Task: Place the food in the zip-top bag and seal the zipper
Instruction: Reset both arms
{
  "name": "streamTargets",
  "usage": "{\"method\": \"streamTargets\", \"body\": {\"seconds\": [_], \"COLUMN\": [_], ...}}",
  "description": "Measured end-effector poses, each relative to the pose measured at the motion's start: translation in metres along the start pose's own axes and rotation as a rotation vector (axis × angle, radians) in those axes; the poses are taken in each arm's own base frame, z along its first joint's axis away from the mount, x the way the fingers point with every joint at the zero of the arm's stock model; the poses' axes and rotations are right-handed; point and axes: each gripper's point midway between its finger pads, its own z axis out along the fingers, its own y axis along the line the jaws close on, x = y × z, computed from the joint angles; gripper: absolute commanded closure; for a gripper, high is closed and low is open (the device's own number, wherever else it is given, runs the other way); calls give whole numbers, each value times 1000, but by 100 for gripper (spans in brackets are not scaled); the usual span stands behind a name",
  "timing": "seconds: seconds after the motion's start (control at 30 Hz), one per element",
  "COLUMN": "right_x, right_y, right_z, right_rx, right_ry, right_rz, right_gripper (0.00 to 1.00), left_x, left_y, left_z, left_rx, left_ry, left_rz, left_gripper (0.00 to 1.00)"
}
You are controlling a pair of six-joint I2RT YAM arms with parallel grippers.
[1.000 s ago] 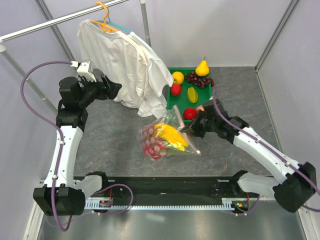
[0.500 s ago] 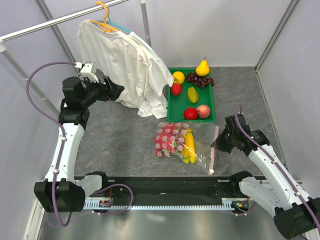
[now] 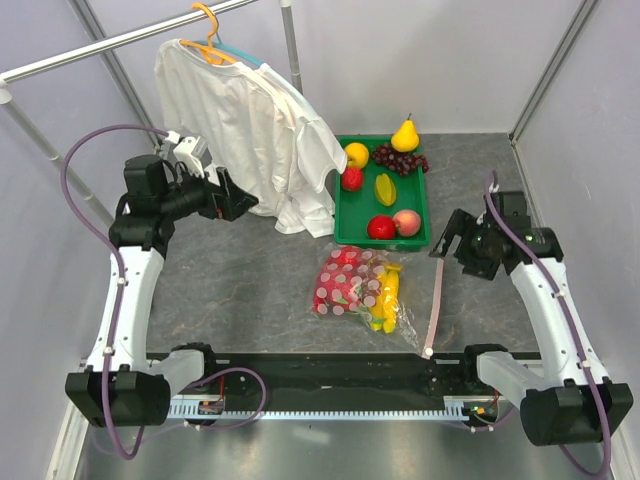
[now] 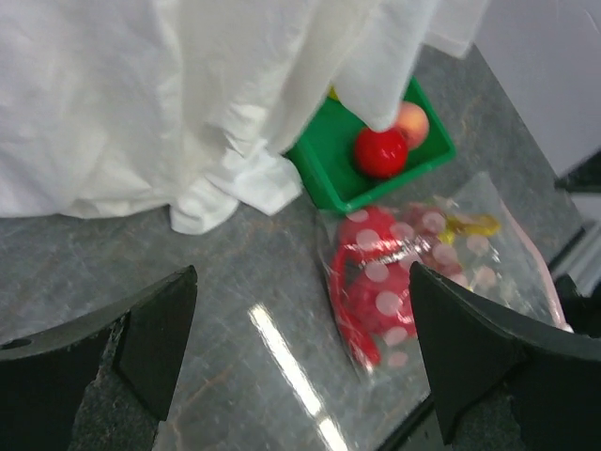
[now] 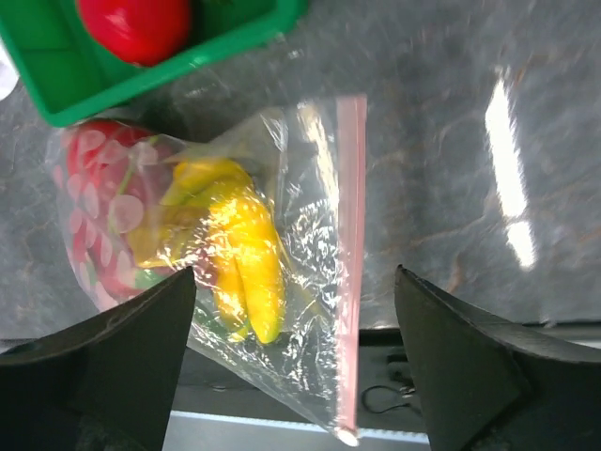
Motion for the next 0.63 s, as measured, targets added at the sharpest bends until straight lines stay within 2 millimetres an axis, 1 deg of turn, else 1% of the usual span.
{"method": "streamTargets", "body": {"seconds": [0.07, 0.13, 0.2, 0.27, 0.37, 0.47, 0.57, 0.63], "right_x": [-20, -37, -50, -58, -64, -70, -73, -73], "right_y": [8, 15, 19, 22, 24, 25, 26, 26], "right_z": [-10, -17, -18, -17, -15, -19, -24, -28], "right_rx": [-28, -50, -60, -71, -98, -114, -121, -124], "right_ry": [-38, -64, -73, -72, -78, -119, -167, -190], "right_rz": [-81, -169, -264, -361, -499, -608, -670, -693], "right_gripper": [2, 2, 2, 2, 2, 2, 2, 2], "left_x": [6, 9, 14, 25, 53, 80, 98, 105], "left_y": [-13, -22, -24, -19, -8, -3, 0, 0], "left_z": [-10, -19, -25, -27, -33, -41, -48, -53], "left_rx": [43, 67, 72, 52, 15, -5, -23, -31], "left_ry": [63, 120, 189, 259, 376, 460, 498, 506], "left_rz": [16, 27, 32, 23, 0, -11, -6, 3], "left_gripper": [0, 0, 0, 0, 0, 0, 0, 0]}}
